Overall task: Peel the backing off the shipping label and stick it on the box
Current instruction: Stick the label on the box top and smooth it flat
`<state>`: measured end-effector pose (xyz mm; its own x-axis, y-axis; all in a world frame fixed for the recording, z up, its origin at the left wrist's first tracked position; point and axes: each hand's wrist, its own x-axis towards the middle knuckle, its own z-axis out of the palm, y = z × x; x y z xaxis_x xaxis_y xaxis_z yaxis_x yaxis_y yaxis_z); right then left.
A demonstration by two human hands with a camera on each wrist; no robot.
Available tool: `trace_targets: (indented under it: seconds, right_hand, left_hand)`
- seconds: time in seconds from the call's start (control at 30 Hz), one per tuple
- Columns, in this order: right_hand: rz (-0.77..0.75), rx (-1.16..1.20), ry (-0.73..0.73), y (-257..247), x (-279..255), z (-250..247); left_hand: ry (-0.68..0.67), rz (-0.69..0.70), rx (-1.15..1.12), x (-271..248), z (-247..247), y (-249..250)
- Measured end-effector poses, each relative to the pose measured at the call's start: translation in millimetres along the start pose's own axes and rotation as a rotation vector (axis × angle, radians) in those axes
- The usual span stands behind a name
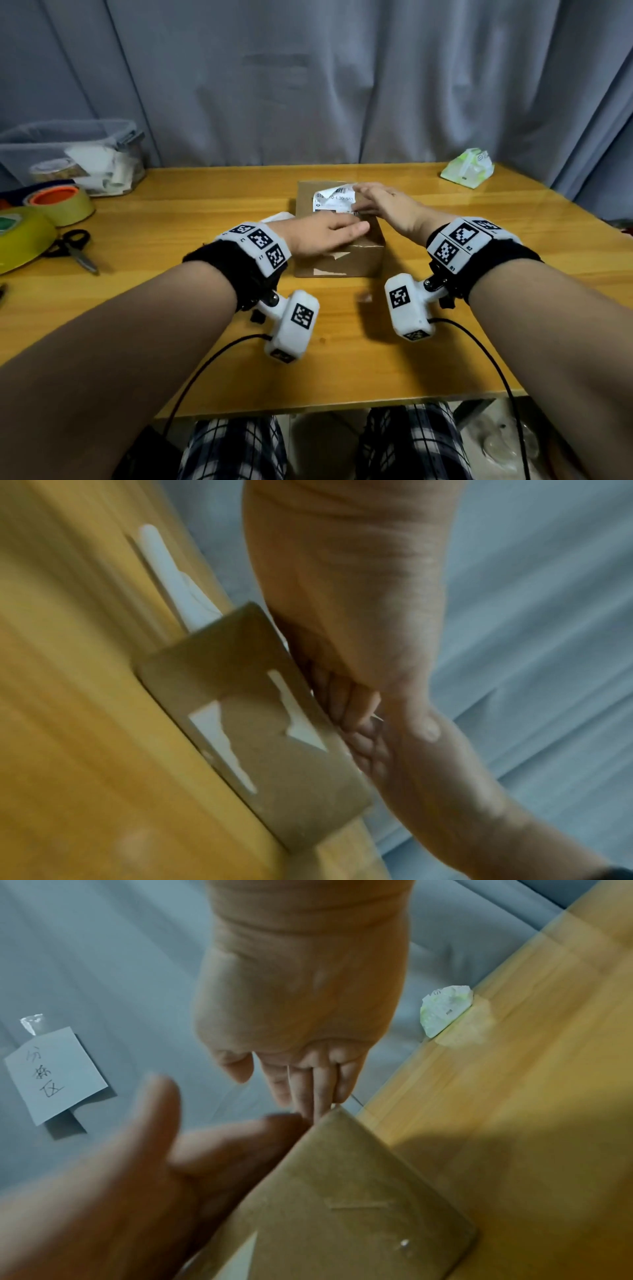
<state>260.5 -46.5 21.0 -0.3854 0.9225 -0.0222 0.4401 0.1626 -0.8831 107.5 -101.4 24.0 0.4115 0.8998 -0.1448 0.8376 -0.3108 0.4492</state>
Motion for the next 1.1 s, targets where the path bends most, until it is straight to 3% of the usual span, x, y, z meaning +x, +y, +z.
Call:
trace_targets:
  seconds: [0.1,0.33,0.57,0.93,1.0,1.1]
  right_hand:
    - [-0.010,-0.114,-0.024,3.0,-4.5,-0.1]
    - [-0.092,-0.572,-0.050,13.7,-5.7,3.2]
    - [-0.124,-0.855,-0.077,10.8,6.1,8.0]
    - [0.092,-0.998,-0.120,6.1,40.2,1.2]
    - [0.043,-1.036,-0.098,4.0,41.0,1.5]
    - [-0.251,-0.938,-0.033,-0.2,33.6,2.4]
  left_hand:
    - [-0.044,-0.013,0.259,-1.6,-0.7,-11.1]
    - [-0.057,-0.106,0.364,14.7,-6.4,-19.3]
    - [-0.007,-0.075,0.267,22.1,-11.9,-35.5]
    - [0.057,-0.029,0.228,27.6,-20.4,-48.0]
    - [0.125,-0.029,0.215,30.8,-21.1,-48.7]
    - [0.199,-0.044,0.198,37.0,-18.7,-49.5]
